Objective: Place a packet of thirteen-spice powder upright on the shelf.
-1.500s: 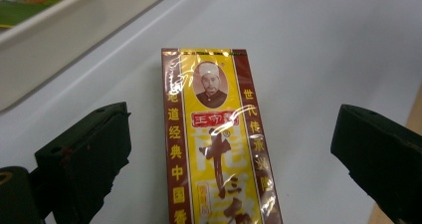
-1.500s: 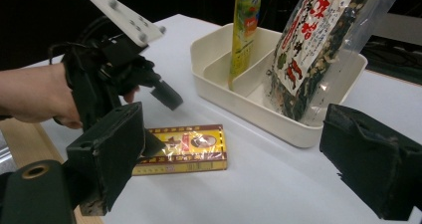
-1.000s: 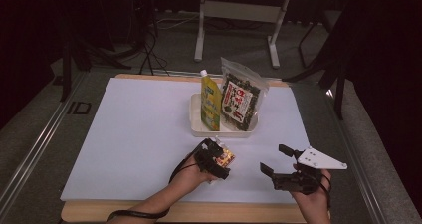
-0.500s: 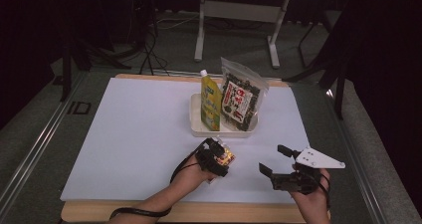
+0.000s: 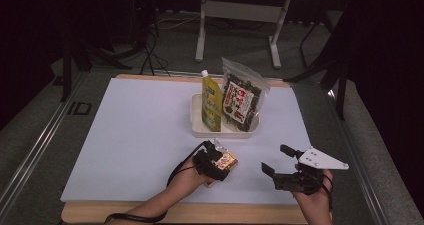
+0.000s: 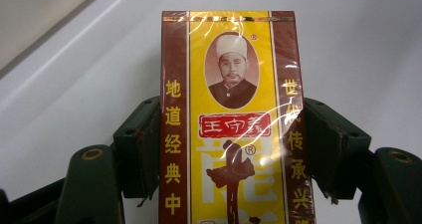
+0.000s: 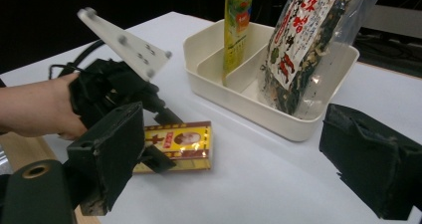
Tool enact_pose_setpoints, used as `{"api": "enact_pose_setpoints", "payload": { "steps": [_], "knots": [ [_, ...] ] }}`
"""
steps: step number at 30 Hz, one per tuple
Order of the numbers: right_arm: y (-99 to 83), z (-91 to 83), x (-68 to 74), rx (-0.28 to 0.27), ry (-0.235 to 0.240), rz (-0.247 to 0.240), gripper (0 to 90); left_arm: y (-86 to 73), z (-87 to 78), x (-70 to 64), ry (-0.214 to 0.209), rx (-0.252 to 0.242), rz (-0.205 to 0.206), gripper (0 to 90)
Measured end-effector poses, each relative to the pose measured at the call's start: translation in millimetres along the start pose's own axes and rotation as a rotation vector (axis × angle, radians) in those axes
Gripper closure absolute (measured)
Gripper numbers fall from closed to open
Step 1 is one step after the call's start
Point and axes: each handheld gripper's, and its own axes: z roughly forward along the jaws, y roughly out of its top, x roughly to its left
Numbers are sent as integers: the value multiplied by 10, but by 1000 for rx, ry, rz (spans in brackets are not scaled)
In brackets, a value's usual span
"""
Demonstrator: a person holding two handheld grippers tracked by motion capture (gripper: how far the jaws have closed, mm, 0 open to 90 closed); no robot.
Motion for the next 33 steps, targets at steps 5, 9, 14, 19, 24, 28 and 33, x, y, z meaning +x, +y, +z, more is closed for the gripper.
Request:
{"api": "enact_pose_setpoints", "payload": {
  "steps": [5,9,14,19,24,28,33],
  "knots": [
    [18,-12,3,-11,4,6,105,-22,-140,17,-22,-42,-7,320],
    [29,-22,6,-8,10,-1,103,-55,-262,30,-5,-86,-13,320],
    [45,-36,23,2,31,-6,104,-107,-390,38,30,-134,13,320],
    [81,-37,47,-15,31,-20,113,-151,-472,71,-4,-164,-9,320],
    [113,2,64,-10,53,-55,129,-224,-553,84,-27,-226,-7,320],
    [131,40,90,0,56,-65,130,-269,-625,57,-33,-281,11,320],
    [156,88,137,15,36,-61,121,-300,-708,34,-31,-331,6,320]
  ]
}}
